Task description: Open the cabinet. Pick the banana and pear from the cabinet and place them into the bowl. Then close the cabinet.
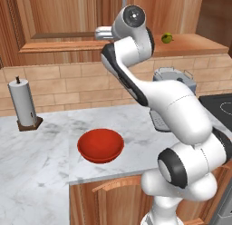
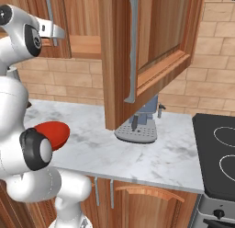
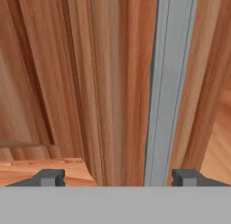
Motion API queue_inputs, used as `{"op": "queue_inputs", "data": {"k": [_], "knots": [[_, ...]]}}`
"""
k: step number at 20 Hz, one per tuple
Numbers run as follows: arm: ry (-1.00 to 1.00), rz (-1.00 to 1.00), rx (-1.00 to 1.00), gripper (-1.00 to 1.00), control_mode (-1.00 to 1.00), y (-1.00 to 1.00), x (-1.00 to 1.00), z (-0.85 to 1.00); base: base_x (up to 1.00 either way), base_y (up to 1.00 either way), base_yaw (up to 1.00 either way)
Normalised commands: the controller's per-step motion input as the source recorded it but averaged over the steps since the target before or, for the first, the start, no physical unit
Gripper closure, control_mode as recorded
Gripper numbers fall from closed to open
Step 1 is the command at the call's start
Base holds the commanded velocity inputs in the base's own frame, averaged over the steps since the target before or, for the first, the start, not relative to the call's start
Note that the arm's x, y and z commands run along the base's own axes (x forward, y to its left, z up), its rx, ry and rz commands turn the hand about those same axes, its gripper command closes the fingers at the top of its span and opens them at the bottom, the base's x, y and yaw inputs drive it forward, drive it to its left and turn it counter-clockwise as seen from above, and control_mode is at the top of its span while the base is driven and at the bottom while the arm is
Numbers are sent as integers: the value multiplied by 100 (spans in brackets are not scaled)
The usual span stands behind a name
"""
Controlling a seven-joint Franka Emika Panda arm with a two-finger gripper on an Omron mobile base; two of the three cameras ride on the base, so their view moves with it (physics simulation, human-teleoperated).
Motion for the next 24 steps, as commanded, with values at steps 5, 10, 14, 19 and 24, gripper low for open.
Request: {"op": "queue_inputs", "data": {"k": [5,10,14,19,24], "knots": [[0,0,0,-100,-100,-1,59,-18,0,0,0],[0,0,0,-100,-100,-17,56,-22,0,0,0],[-2,0,0,-100,-100,-6,47,-32,0,0,0],[-4,0,0,-100,-100,-4,42,-30,0,0,0],[-5,0,1,100,-100,-7,50,-34,0,0,0]]}}
